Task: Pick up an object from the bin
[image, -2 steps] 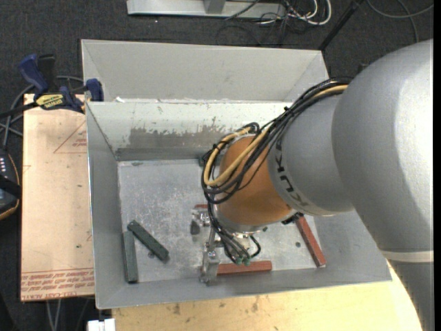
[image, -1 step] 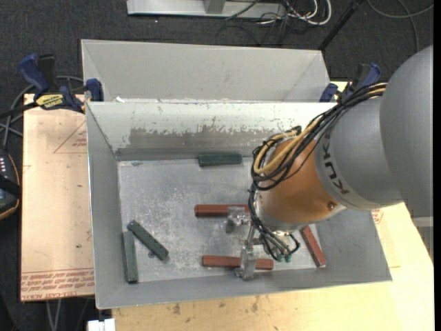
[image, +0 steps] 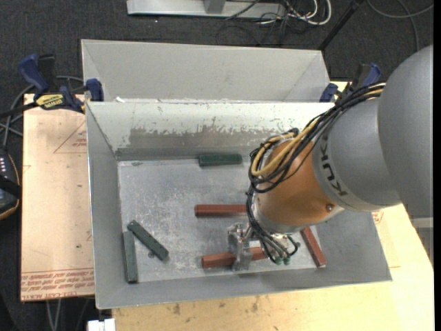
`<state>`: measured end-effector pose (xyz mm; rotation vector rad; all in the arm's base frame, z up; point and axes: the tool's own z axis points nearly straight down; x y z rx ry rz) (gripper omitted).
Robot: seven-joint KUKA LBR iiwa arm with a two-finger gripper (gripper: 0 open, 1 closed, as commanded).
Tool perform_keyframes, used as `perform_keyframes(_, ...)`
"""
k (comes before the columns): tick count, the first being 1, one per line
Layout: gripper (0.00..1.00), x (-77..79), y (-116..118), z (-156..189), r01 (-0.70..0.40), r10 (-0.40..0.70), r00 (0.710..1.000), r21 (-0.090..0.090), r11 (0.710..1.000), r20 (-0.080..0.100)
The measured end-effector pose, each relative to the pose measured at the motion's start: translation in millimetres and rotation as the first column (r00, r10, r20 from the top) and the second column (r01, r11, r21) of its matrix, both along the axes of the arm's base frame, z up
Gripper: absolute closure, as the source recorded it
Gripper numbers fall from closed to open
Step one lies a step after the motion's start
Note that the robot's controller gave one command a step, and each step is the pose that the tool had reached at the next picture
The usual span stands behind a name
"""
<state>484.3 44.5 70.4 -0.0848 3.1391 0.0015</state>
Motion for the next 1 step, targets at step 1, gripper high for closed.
perform_keyframes(1,1.0,4.8,12.1,156.8,-0.028,0.028,1.0,0.001,1.0,0.01)
